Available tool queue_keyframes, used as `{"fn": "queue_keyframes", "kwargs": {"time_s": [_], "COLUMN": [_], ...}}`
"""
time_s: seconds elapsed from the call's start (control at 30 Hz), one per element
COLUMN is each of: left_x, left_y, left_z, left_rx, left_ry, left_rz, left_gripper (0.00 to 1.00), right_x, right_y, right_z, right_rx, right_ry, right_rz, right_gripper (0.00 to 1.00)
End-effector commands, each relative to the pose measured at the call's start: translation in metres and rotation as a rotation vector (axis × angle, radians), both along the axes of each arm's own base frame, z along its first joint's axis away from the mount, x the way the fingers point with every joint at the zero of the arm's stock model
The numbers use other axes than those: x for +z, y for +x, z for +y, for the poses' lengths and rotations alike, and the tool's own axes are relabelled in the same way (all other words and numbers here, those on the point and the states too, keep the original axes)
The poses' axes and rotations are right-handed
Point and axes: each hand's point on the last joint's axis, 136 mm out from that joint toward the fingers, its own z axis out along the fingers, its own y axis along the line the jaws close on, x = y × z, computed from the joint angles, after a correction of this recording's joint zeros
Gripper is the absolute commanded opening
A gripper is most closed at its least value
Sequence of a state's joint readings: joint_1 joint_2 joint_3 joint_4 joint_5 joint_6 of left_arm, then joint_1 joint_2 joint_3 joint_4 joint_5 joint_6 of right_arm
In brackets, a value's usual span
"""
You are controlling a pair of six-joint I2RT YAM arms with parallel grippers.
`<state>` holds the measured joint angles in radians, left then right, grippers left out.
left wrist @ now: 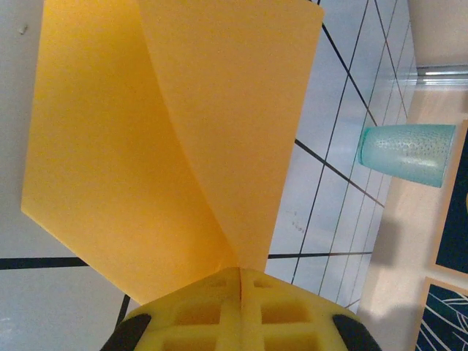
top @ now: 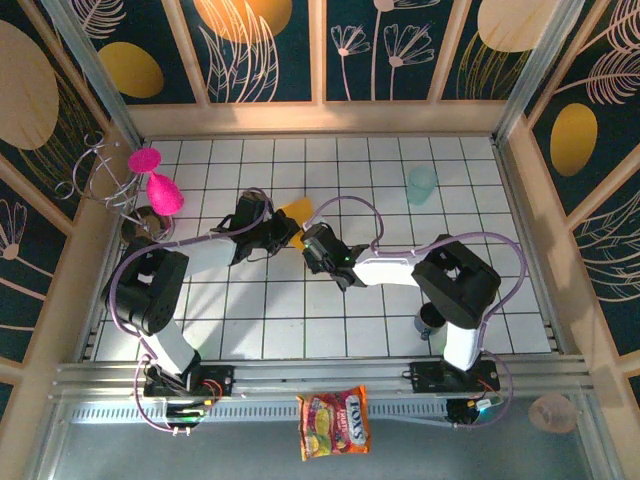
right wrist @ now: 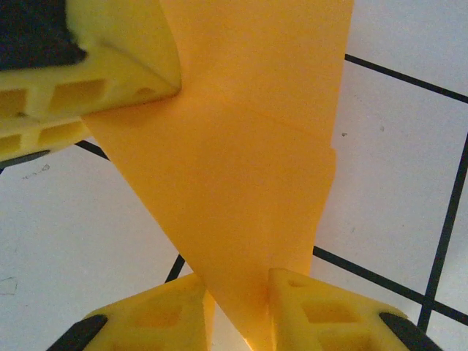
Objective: Fold a paper plane with a square sheet of paper (pick it up from the middle)
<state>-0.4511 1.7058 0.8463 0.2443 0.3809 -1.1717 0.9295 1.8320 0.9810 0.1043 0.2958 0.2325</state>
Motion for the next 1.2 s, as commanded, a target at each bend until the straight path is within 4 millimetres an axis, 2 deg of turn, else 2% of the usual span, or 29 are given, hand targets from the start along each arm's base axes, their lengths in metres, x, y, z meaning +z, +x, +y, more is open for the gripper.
{"fn": "queue_keyframes", "kwargs": {"time_s": [0.0, 0.13, 0.27, 0.4, 0.6, 0.8, 1.0, 1.17], "left_x": [0.005, 0.003, 0.003, 0.009, 0.025, 0.023, -0.002, -0.018], "left_y": [0.000, 0.000, 0.004, 0.010, 0.006, -0.011, -0.028, -0.026], "left_z": [-0.001, 0.003, 0.010, 0.027, 0.046, 0.048, 0.032, 0.016], "left_rx": [-0.003, 0.003, 0.012, 0.039, 0.066, 0.086, 0.062, 0.018], "left_ry": [0.015, 0.046, 0.085, 0.155, 0.216, 0.128, -0.013, -0.042], "left_rz": [0.013, 0.014, 0.007, -0.021, -0.088, -0.108, -0.051, -0.010], "left_gripper": [0.04, 0.11, 0.31, 0.44, 0.52, 0.51, 0.32, 0.21], "right_x": [0.000, 0.000, 0.001, 0.002, 0.006, 0.015, 0.012, 0.010], "right_y": [0.004, 0.003, -0.001, -0.008, -0.015, -0.016, -0.016, -0.015], "right_z": [0.000, -0.002, -0.004, -0.005, -0.006, -0.005, -0.007, -0.006], "right_rx": [-0.012, -0.007, 0.019, 0.066, 0.129, 0.176, 0.204, 0.218], "right_ry": [-0.036, -0.041, -0.053, -0.035, 0.045, 0.158, 0.189, 0.199], "right_rz": [-0.021, -0.022, -0.011, 0.040, 0.113, 0.161, 0.182, 0.167], "right_gripper": [0.23, 0.19, 0.12, 0.08, 0.06, 0.04, 0.04, 0.05]}}
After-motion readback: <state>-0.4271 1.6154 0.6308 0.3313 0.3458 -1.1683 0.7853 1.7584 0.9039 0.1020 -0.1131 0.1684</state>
